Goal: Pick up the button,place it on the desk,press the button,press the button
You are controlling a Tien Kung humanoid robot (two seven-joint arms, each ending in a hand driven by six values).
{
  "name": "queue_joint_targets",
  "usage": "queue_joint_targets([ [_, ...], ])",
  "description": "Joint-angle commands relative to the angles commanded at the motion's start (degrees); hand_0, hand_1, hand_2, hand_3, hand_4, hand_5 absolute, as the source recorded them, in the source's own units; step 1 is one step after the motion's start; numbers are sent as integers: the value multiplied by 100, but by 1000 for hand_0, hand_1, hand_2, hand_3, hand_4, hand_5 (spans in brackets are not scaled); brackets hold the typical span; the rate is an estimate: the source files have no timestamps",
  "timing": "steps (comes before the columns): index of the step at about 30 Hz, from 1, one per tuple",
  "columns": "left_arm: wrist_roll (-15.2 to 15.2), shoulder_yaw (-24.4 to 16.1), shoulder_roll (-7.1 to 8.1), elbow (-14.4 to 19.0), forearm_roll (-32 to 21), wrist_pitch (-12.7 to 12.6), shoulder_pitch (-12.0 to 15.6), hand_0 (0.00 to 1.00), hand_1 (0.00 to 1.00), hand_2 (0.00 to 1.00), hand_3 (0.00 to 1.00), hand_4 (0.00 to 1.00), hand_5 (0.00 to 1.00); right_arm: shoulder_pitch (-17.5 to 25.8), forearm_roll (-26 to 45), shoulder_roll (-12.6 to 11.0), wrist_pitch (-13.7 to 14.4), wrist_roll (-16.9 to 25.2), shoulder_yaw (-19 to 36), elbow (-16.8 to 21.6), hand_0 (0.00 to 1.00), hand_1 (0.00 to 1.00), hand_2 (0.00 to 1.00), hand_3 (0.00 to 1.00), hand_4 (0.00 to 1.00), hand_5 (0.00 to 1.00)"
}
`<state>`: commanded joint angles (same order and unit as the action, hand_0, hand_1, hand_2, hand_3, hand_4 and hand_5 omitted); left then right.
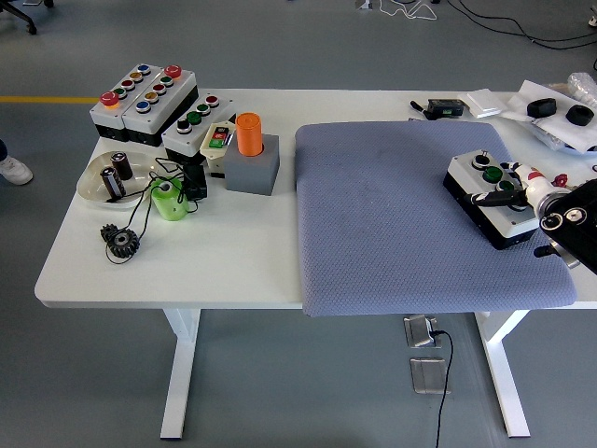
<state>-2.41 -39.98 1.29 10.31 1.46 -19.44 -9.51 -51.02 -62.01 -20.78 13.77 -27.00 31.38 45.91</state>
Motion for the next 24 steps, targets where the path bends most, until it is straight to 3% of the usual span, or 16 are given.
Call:
queue_joint_targets([
  [10, 4, -58, -2, 0, 18, -13, -44, 658, 705, 724, 520, 334, 952, -370, -574, 356, 67, -338, -471, -500, 959, 889, 956, 996, 906, 268],
  [11, 4, -57, -1, 0, 12, -14, -49, 656, 704, 723, 519, 334, 952, -420, -638, 399, 75, -380, -559, -583, 852, 755, 819, 938, 897, 251],
  [16, 5, -49, 5, 0, 5, -14, -56, 656, 704, 723, 519, 334, 952, -534, -661, 494, 22, -467, -842, -787, 852, 755, 819, 938, 897, 251],
  [17, 3, -59, 3, 0, 7, -19, -58, 657, 704, 723, 519, 334, 952, -552, -687, 515, 8, -484, -917, -823, 691, 618, 694, 852, 893, 235],
  [22, -1, -54, 3, 0, 0, -19, -60, 657, 704, 723, 519, 334, 952, -630, -749, 592, -92, -542, -1242, -974, 691, 618, 694, 852, 893, 235],
  [23, -2, -53, 3, 0, -2, -19, -61, 656, 704, 723, 519, 335, 952, -635, -748, 598, -90, -541, -1271, -985, 540, 474, 565, 724, 872, 208],
  [24, -7, -40, 4, 0, -16, -18, -62, 656, 704, 723, 519, 335, 952, -635, -788, 602, -66, -537, -1318, -998, 540, 474, 565, 724, 872, 208],
])
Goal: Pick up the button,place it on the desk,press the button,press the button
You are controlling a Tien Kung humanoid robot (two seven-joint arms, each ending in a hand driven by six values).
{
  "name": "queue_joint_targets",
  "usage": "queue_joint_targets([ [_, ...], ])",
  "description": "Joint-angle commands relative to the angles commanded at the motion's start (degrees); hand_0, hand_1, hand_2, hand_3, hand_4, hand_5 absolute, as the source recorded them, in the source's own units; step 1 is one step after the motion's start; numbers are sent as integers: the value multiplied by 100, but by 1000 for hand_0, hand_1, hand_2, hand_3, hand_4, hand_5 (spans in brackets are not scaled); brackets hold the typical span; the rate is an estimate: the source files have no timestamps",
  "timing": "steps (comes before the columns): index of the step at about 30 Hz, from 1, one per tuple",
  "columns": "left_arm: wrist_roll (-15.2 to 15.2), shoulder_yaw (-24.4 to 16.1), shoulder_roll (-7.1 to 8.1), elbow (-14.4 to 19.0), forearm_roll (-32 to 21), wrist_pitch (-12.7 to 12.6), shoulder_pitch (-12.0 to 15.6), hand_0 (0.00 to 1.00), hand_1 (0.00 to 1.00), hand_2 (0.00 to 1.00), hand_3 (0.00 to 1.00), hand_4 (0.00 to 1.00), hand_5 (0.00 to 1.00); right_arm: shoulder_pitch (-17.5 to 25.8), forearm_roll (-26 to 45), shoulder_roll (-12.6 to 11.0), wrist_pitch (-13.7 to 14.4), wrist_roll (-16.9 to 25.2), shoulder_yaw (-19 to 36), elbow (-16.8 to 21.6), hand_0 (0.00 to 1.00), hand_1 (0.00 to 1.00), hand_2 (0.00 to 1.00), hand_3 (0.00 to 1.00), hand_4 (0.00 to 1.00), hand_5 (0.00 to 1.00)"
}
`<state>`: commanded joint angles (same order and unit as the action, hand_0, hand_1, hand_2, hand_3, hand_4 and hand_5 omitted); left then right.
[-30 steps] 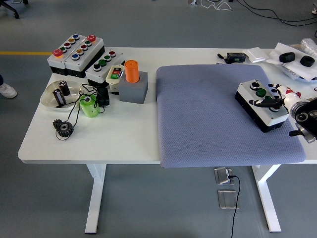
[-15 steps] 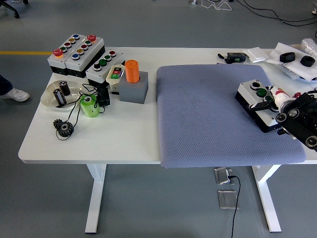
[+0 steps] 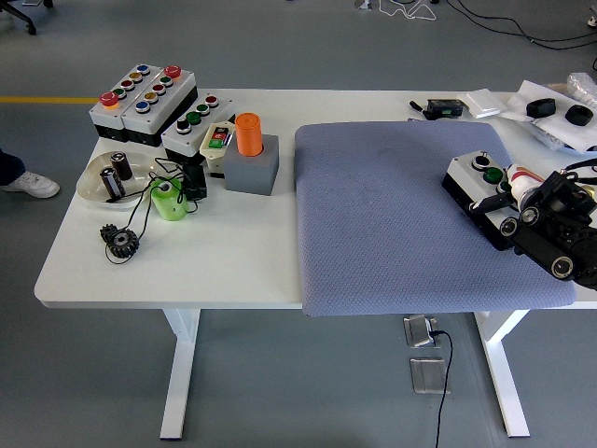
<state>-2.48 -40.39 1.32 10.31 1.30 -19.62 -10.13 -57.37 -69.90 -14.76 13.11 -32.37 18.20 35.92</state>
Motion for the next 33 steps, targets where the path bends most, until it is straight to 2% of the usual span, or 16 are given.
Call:
queue_joint_targets([
  [4, -1, 20, 3, 0, -6, 3, -3, 656, 704, 723, 519, 335, 952, 4, -129, -14, 116, 12, -104, 11, 540, 474, 565, 724, 872, 208],
  [5, -5, 13, 2, 0, -16, 2, -4, 656, 704, 723, 519, 335, 952, 5, -222, -53, 262, 49, -128, 73, 424, 366, 456, 597, 757, 87],
  [7, -7, 1, 0, 0, -19, 1, -6, 656, 704, 723, 519, 335, 952, -1, -316, -120, 493, 147, -144, 169, 424, 366, 456, 597, 757, 87],
  [10, -7, -17, -4, 0, -6, -7, -9, 656, 704, 723, 519, 335, 952, -12, -325, -194, 643, 272, -174, 268, 424, 366, 456, 597, 757, 87],
  [11, -5, -23, -5, 0, 5, -7, 1, 656, 704, 723, 518, 337, 953, -8, -331, -270, 715, 387, -223, 359, 242, 168, 345, 467, 599, 47],
  [14, -3, -33, -8, 0, 30, -7, 24, 656, 704, 723, 518, 337, 953, 14, -404, -442, 1010, 782, -352, 600, 242, 168, 345, 467, 599, 47],
  [16, -1, -48, -14, 0, 60, -10, 53, 656, 704, 723, 518, 337, 953, 52, -279, -595, 1189, 1214, -446, 793, 242, 168, 345, 467, 599, 47],
  [17, 0, -51, -16, 0, 70, -10, 62, 657, 704, 724, 518, 337, 958, 63, -220, -647, 1222, 1429, -474, 864, 166, 81, 270, 448, 539, 39],
  [18, 1, -54, -17, 0, 78, -12, 68, 657, 704, 724, 518, 337, 958, 66, -180, -684, 1217, 1627, -502, 908, 166, 81, 270, 448, 539, 39],
  [19, 3, -60, -19, 0, 94, -15, 77, 657, 704, 724, 518, 337, 958, 64, -107, -773, 1166, 1850, -566, 1026, 166, 81, 270, 448, 539, 39],
  [22, 11, -84, -24, 0, 144, -18, 106, 657, 704, 724, 518, 337, 958, 39, -53, -982, 764, 2595, -683, 1278, 166, 81, 270, 448, 539, 39],
  [23, 12, -85, -25, 0, 150, -19, 111, 656, 704, 723, 518, 334, 961, 25, -70, -1034, 643, 2817, -713, 1340, 121, 63, 249, 443, 510, 27],
  [28, 12, -36, -7, 0, 129, -5, 140, 656, 704, 723, 518, 334, 961, -142, -422, -1282, -321, 3980, -871, 1612, 121, 63, 249, 443, 510, 27],
  [31, 17, -38, -2, 0, 129, -6, 137, 656, 704, 724, 518, 334, 962, -270, -729, -1347, -658, 4346, -1023, 1738, 117, 71, 253, 448, 497, 28],
  [33, 16, -39, -2, 0, 118, -7, 133, 656, 704, 724, 518, 334, 962, -332, -897, -1360, -736, 4402, -1117, 1792, 117, 71, 253, 448, 497, 28],
])
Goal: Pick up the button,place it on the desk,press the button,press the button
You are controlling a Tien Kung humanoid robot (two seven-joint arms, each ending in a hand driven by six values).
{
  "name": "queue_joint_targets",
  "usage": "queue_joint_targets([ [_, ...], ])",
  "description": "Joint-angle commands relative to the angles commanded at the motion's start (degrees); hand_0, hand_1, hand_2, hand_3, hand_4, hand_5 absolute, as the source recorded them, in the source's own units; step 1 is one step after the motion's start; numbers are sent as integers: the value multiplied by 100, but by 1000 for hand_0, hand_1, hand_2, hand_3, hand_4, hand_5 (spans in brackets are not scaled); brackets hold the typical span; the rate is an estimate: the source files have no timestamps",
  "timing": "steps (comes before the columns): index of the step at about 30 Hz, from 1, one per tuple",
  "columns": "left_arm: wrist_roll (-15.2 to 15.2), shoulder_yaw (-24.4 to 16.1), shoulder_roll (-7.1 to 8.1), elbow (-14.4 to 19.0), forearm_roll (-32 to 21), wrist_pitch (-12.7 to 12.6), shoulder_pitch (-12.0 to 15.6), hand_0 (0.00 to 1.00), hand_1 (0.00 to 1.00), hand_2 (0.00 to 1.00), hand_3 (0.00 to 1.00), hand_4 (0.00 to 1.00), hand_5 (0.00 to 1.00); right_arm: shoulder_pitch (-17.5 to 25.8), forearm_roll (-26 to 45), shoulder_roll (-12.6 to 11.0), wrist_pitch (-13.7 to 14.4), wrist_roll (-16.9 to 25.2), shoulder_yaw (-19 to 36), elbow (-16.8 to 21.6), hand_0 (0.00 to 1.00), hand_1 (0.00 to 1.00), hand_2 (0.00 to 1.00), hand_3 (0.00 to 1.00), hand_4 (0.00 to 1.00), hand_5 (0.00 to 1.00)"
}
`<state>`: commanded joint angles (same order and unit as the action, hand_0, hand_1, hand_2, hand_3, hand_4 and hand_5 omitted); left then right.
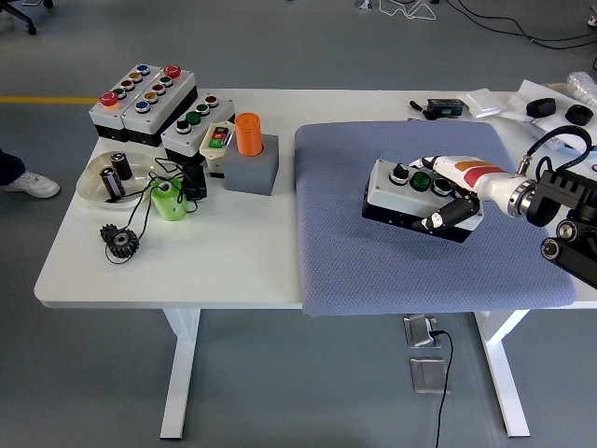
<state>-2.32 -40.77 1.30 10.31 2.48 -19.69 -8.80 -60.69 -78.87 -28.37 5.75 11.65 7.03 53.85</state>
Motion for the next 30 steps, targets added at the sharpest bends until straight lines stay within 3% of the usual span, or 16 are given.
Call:
queue_joint_targets([
  [7, -3, 19, -6, 0, -19, 3, 6, 656, 704, 724, 518, 331, 962, -30, -364, 90, -9, -22, -237, 14, 143, 91, 276, 456, 491, 33],
  [8, -3, 20, -7, 0, -24, 4, 3, 656, 704, 724, 518, 334, 964, -15, -397, 115, 21, -14, -229, -18, 245, 147, 332, 465, 489, 31],
  [13, -11, 22, -11, 0, -48, 9, -17, 656, 704, 724, 518, 334, 964, 25, -522, 195, 90, 0, -200, -143, 245, 147, 332, 465, 489, 31],
  [14, -9, 19, -13, 0, -40, 9, -20, 656, 704, 725, 518, 332, 963, 38, -508, 202, 108, 8, -194, -156, 384, 229, 380, 505, 489, 16],
  [19, -2, 10, -15, 0, -22, 8, -24, 656, 704, 725, 518, 332, 963, 70, -540, 230, 189, 70, -196, -201, 384, 229, 380, 505, 489, 16],
  [20, -1, 14, -14, 0, -24, 9, -24, 657, 703, 725, 518, 331, 966, 75, -533, 232, 195, 80, -194, -205, 481, 369, 463, 547, 514, 2],
  [30, -6, 17, -17, 0, -49, 12, -44, 657, 703, 725, 519, 330, 966, 62, -598, 255, 212, 136, -244, -201, 501, 397, 482, 554, 521, 2],
])
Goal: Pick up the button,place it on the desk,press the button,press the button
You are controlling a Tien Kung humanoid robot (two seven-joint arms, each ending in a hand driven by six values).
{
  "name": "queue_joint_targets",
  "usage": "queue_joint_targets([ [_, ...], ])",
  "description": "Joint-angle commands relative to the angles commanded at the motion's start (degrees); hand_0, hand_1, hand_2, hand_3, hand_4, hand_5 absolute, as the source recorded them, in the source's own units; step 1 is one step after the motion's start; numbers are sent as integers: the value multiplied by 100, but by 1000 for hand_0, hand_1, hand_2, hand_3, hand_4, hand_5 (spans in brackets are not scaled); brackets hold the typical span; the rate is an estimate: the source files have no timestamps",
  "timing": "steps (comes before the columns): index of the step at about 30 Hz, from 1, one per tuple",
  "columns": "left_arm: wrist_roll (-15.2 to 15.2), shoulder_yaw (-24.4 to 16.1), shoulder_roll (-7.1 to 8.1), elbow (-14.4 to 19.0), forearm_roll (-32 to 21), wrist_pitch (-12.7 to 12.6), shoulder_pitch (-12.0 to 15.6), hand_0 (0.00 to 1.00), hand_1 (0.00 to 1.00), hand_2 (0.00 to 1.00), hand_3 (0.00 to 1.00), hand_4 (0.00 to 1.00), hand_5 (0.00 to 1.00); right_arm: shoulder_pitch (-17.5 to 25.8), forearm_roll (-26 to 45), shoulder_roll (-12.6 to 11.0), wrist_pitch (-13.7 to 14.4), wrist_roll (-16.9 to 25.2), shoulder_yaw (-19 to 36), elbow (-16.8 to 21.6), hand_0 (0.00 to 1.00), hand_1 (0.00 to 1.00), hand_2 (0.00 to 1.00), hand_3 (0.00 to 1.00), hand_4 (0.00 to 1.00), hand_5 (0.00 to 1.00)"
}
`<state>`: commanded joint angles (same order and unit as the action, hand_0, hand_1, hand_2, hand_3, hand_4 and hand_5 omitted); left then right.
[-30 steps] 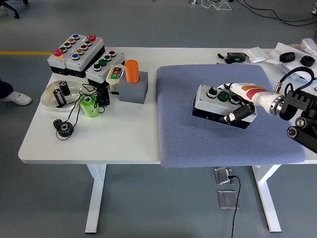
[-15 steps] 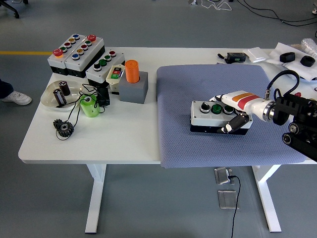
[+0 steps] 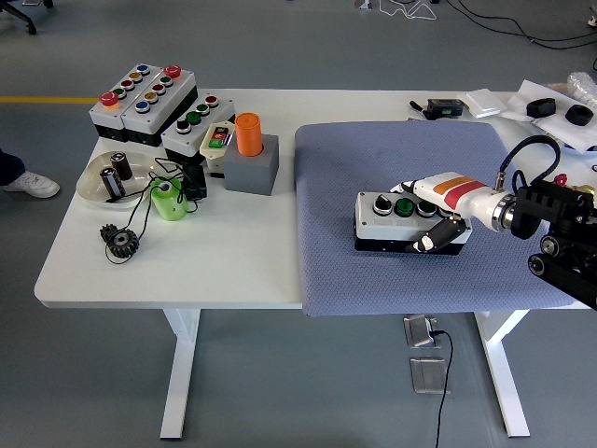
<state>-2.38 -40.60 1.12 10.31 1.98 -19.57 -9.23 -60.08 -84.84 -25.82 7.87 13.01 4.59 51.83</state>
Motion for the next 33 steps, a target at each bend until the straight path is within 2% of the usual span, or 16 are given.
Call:
queue_joint_targets([
  [1, 0, -8, 0, 0, 0, -1, -5, 657, 703, 725, 519, 330, 966, -2, -11, 1, -1, 0, -6, -2, 501, 397, 482, 554, 521, 2],
  [2, 4, -20, -1, 0, 18, -4, -9, 657, 703, 725, 519, 329, 966, -4, -31, 6, -11, -8, -22, -9, 537, 451, 513, 571, 535, 2],
  [7, 9, -22, -2, 0, 23, -5, -16, 657, 703, 725, 519, 329, 966, -2, -164, 26, -51, -51, -36, -12, 537, 451, 513, 571, 535, 2],
  [8, 13, -23, -1, 0, 31, -5, -17, 657, 703, 725, 519, 329, 965, -4, -236, 36, -84, -57, -38, -19, 593, 534, 575, 608, 589, 2],
  [13, 11, 0, 2, 0, 16, -1, -21, 657, 703, 725, 519, 329, 965, -11, -478, 55, -123, -48, -74, -33, 593, 534, 575, 608, 589, 2],
  [14, 11, 3, 2, 0, 13, -1, -22, 659, 703, 725, 519, 329, 964, -12, -506, 57, -119, -51, -79, -36, 689, 674, 735, 757, 654, 2],
  [19, 8, -19, 0, 0, 21, -2, -27, 659, 703, 725, 519, 329, 964, -1, -556, 63, -102, -65, -84, -58, 689, 674, 735, 757, 654, 2],
  [20, 7, -20, -1, 0, 21, -2, -25, 660, 703, 725, 519, 329, 964, 3, -559, 57, -98, -59, -84, -55, 780, 732, 816, 873, 749, 2],
  [25, 10, -32, -1, 0, 18, -3, -37, 660, 703, 725, 519, 329, 964, -8, -541, 42, -115, -14, -72, -35, 780, 732, 816, 873, 749, 2],
  [26, 10, -37, -1, 0, 19, -4, -40, 659, 703, 725, 519, 329, 964, -11, -530, 38, -125, -13, -64, -29, 842, 780, 886, 961, 804, 13],
  [31, 17, -27, 5, 0, 23, -2, -44, 659, 703, 725, 519, 329, 964, -25, -478, -7, -240, -36, -61, 20, 842, 780, 886, 961, 804, 13],
  [32, 16, -26, 5, 0, 19, -2, -45, 659, 703, 725, 519, 328, 963, -23, -445, -28, -267, -39, -54, 32, 898, 818, 930, 998, 834, 25],
  [33, 15, -26, 5, 0, 18, -2, -45, 659, 703, 725, 519, 328, 963, -22, -432, -35, -276, -40, -51, 37, 898, 818, 930, 998, 834, 25],
])
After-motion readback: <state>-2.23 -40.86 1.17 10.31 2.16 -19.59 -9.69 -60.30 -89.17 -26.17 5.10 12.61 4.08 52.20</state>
